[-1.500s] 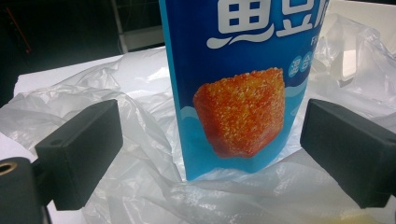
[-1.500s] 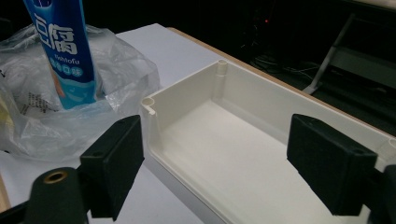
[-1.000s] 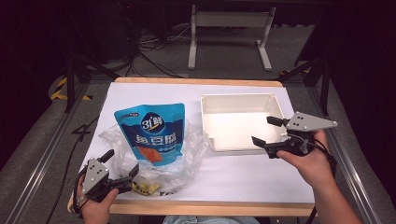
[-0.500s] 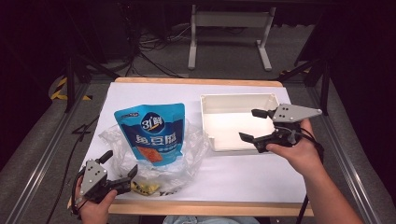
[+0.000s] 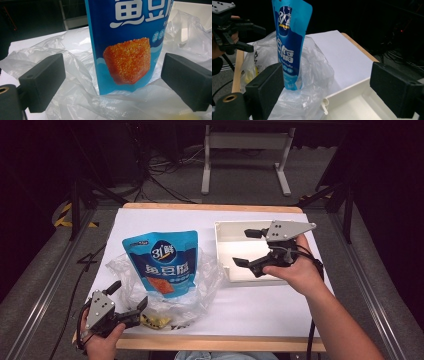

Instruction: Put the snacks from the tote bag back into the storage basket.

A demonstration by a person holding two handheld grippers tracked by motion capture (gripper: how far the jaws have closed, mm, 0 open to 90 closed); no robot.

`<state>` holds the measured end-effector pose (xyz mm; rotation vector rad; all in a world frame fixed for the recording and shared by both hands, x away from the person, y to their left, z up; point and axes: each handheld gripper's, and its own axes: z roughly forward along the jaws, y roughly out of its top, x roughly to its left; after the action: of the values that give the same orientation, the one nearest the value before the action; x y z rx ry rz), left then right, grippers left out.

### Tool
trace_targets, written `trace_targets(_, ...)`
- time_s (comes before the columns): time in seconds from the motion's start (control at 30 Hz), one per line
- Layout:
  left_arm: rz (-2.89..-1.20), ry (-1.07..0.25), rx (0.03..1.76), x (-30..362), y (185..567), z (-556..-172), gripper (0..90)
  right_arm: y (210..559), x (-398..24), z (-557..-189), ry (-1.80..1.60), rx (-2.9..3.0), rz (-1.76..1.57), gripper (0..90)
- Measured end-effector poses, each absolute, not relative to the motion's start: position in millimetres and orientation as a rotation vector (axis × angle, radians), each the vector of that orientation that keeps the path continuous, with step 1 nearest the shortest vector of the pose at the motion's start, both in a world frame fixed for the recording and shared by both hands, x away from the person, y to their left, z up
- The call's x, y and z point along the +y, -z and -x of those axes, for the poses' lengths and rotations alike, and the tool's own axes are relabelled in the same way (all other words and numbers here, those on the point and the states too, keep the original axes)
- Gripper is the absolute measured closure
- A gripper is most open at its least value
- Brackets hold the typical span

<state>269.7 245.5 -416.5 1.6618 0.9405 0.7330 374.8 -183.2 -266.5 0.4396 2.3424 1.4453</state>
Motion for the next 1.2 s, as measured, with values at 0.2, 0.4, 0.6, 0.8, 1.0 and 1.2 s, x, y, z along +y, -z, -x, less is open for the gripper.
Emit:
trace_targets(0.2, -1.658, -0.723, 0.944, 246, 416, -270, 6.3, 267, -167, -382, -1.497, 2.396, -0.352, 11.0)
trace_targets(0.4, -1.654, -0.725, 0.939, 247, 416, -270, 6.3, 271, -151, -388, -1.554, 2.426, -0.283, 9.0)
trace_targets(0.6, -1.654, -0.715, 0.943, 247, 416, -271, 6.3, 276, -137, -392, -1.628, 2.44, -0.202, 7.4)
trace_targets(0.8, -1.656, -0.716, 0.936, 247, 416, -271, 6.3, 283, -124, -400, -1.643, 2.459, -0.175, 7.4)
trace_targets(1.0, -1.653, -0.716, 0.937, 247, 415, -271, 6.3, 300, -103, -409, -1.622, 2.469, -0.181, 6.1)
trace_targets(1.2, -1.652, -0.715, 0.937, 248, 415, -271, 6.3, 312, -90, -415, -1.605, 2.492, -0.164, 7.9)
